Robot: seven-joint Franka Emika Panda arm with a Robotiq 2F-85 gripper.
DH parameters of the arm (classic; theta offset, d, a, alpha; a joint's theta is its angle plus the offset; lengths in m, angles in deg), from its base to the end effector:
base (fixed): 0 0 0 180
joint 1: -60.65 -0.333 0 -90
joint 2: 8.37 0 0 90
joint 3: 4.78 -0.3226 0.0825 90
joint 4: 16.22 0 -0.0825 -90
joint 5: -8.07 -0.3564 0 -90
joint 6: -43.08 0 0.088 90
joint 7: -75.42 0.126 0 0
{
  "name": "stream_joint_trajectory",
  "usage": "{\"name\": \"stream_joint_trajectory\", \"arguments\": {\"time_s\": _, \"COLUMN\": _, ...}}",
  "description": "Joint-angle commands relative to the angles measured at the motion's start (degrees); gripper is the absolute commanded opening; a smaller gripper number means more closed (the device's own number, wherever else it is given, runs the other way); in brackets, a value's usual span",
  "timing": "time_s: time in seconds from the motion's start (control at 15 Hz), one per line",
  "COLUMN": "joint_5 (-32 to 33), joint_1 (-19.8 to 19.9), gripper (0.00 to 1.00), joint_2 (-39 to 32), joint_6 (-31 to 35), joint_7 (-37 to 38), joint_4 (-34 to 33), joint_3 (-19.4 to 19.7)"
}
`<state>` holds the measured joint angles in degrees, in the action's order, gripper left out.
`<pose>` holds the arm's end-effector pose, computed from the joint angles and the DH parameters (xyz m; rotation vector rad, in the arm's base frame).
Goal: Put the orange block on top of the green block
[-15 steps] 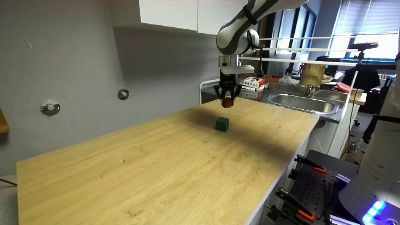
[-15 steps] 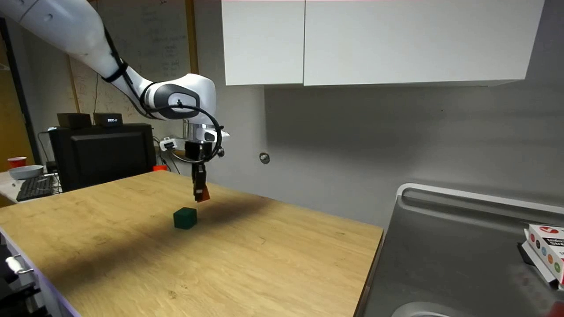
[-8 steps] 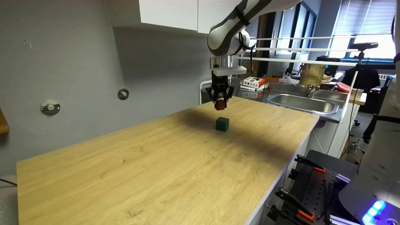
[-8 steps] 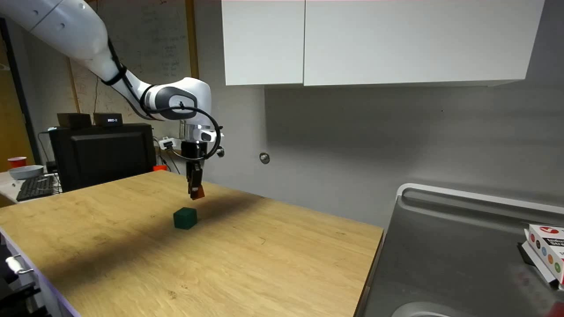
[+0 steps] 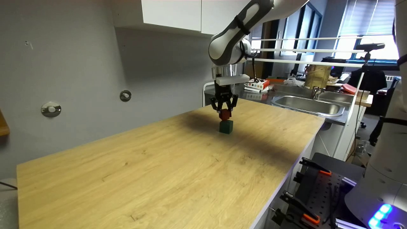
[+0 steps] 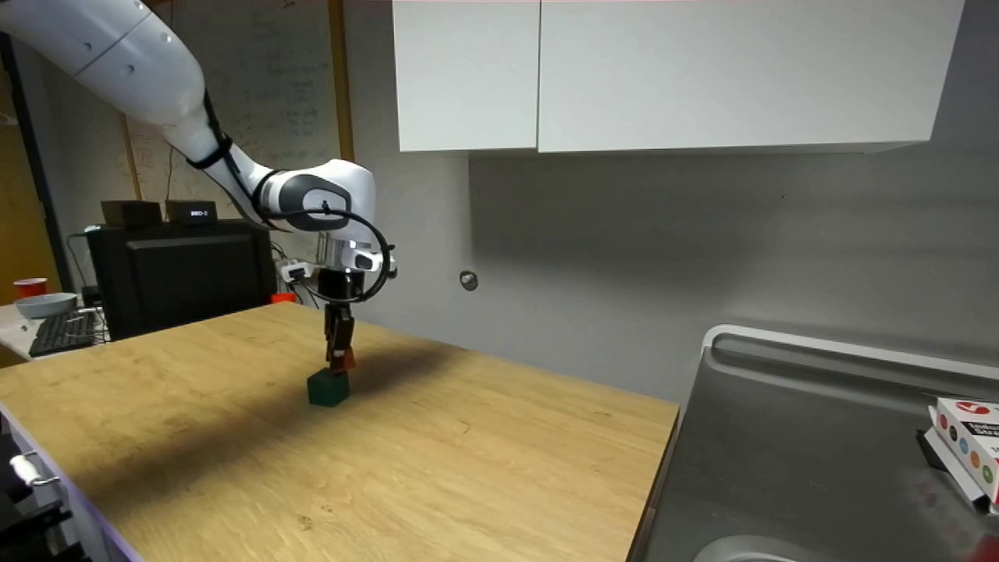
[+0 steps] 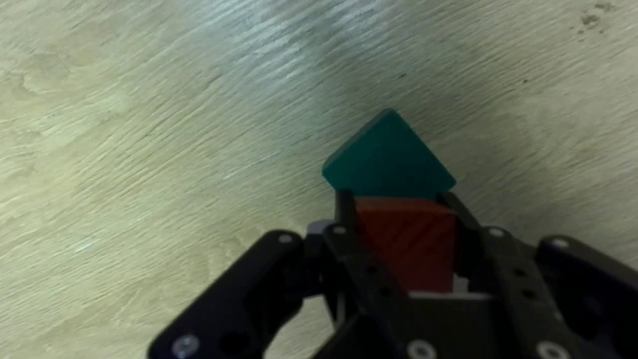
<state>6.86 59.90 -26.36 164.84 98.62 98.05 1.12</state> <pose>0.5590 -0.0474 0.2967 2.9880 -0.7716 -0.2736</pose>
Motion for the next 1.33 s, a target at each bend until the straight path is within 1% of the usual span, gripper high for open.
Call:
{"name": "stream_joint_trajectory", "arguments": {"time_s": 0.0, "joint_5": 0.2, "joint_1": -0.3, "gripper": 0.19, "joint_2": -0.4, "joint_6": -2.1, "joint_7": 1.2, "joint_4": -0.6, "joint_3": -0.5}}
{"name": "stream_joint_trajectory", "arguments": {"time_s": 0.4, "joint_5": -0.4, "joint_1": -0.6, "gripper": 0.19, "joint_2": 0.8, "joint_6": -2.4, "joint_7": 1.2, "joint_4": 1.0, "joint_3": -1.0}}
{"name": "stream_joint_trajectory", "arguments": {"time_s": 0.93, "joint_5": -1.5, "joint_1": -0.4, "gripper": 0.19, "joint_2": 0.2, "joint_6": -2.6, "joint_7": 0.7, "joint_4": 1.4, "joint_3": -1.3}}
{"name": "stream_joint_trajectory", "arguments": {"time_s": 1.0, "joint_5": -1.5, "joint_1": -0.4, "gripper": 0.49, "joint_2": 0.2, "joint_6": -2.7, "joint_7": 0.7, "joint_4": 1.4, "joint_3": -1.3}}
{"name": "stream_joint_trajectory", "arguments": {"time_s": 1.07, "joint_5": -1.6, "joint_1": -0.4, "gripper": 0.69, "joint_2": 0.2, "joint_6": -2.8, "joint_7": 0.7, "joint_4": 1.4, "joint_3": -1.4}}
{"name": "stream_joint_trajectory", "arguments": {"time_s": 1.13, "joint_5": -1.7, "joint_1": -0.4, "gripper": 0.74, "joint_2": 0.1, "joint_6": -2.9, "joint_7": 0.6, "joint_4": 1.5, "joint_3": -1.4}}
{"name": "stream_joint_trajectory", "arguments": {"time_s": 1.2, "joint_5": -1.8, "joint_1": -0.4, "gripper": 0.81, "joint_2": 0.0, "joint_6": -3.0, "joint_7": 0.6, "joint_4": 1.8, "joint_3": -1.4}}
{"name": "stream_joint_trajectory", "arguments": {"time_s": 1.27, "joint_5": -1.9, "joint_1": -0.4, "gripper": 0.90, "joint_2": 0.0, "joint_6": -3.0, "joint_7": 0.5, "joint_4": 2.0, "joint_3": -1.4}}
